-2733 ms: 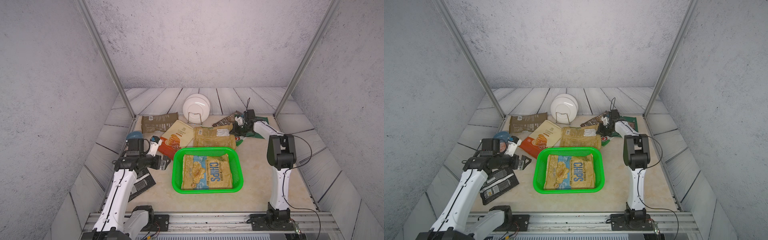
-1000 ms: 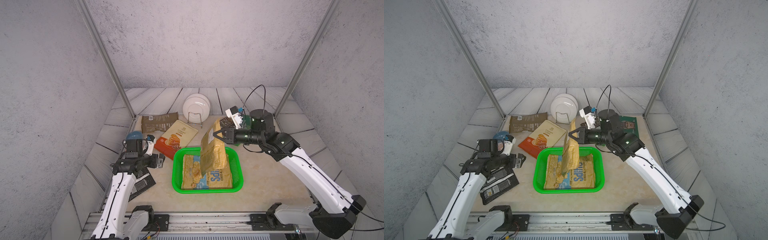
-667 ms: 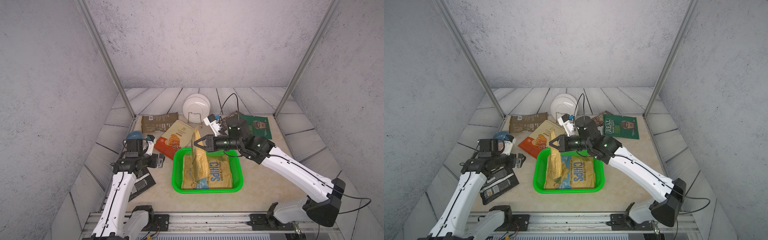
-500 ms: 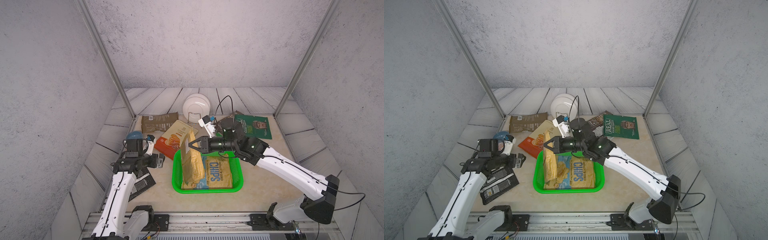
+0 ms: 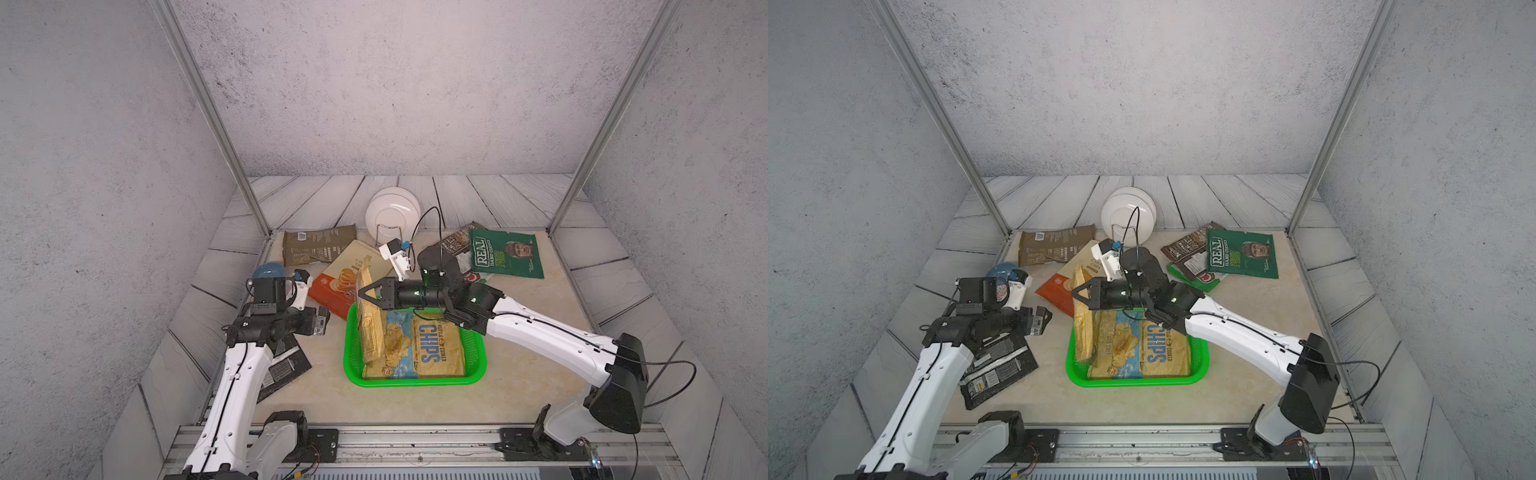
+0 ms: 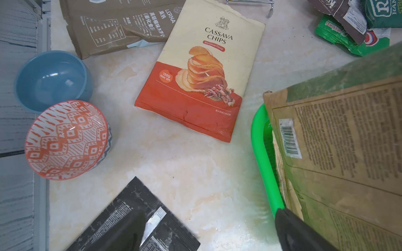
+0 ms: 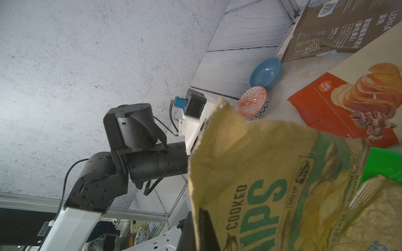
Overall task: Put the potato chips into the basket
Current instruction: Place the potato chip in the basket.
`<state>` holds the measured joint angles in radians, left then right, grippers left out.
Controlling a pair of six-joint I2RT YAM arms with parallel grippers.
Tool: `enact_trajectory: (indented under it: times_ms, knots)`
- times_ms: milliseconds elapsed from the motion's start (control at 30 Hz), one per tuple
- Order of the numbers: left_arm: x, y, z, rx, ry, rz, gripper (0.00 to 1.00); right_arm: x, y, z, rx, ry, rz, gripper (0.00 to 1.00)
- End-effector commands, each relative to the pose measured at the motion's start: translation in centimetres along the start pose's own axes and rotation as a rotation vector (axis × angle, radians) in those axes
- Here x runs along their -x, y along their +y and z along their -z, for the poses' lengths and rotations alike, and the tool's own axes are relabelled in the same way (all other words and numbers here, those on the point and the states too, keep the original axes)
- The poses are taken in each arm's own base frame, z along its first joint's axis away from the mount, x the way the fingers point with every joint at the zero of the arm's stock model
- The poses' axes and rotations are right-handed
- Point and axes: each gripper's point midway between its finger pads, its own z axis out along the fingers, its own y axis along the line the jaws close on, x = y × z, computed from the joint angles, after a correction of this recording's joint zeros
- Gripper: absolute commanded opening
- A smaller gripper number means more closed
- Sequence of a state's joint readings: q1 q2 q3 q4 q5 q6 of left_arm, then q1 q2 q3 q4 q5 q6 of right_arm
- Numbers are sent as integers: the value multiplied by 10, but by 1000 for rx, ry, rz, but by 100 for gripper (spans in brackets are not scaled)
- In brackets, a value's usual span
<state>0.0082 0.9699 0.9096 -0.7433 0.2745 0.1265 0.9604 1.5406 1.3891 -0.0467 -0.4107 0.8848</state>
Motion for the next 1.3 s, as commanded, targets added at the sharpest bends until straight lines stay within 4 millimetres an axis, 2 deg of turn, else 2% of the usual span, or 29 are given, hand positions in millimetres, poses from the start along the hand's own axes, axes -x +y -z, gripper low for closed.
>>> enact_trajectory:
  times_ms: [0, 133, 367, 500, 767, 867, 1133, 1267]
  knots:
    - [0, -3, -2, -13, -3, -3, 100, 13, 4, 6, 4, -86, 28, 0]
    - [0, -4, -2, -16, -2, -3, 100, 8, -8, 0, -12, -78, 19, 0]
    - [-1, -5, -2, -24, -1, -3, 100, 4, -11, -17, 35, -58, -20, 0]
    - [0, -5, -1, -23, -3, -5, 100, 0, -32, -12, -37, -69, -24, 0]
    - [-1, -7, -2, -33, 0, -6, 100, -12, -78, 21, -170, -90, -45, 0]
    - [-1, -7, -2, -33, -1, -5, 100, -18, -95, 38, -264, -89, -32, 0]
    - [0, -7, -2, -36, -3, -5, 100, -20, -130, 102, -511, -147, 24, 0]
    - [0, -7, -2, -36, -2, -7, 100, -32, -155, 119, -604, -101, 20, 2]
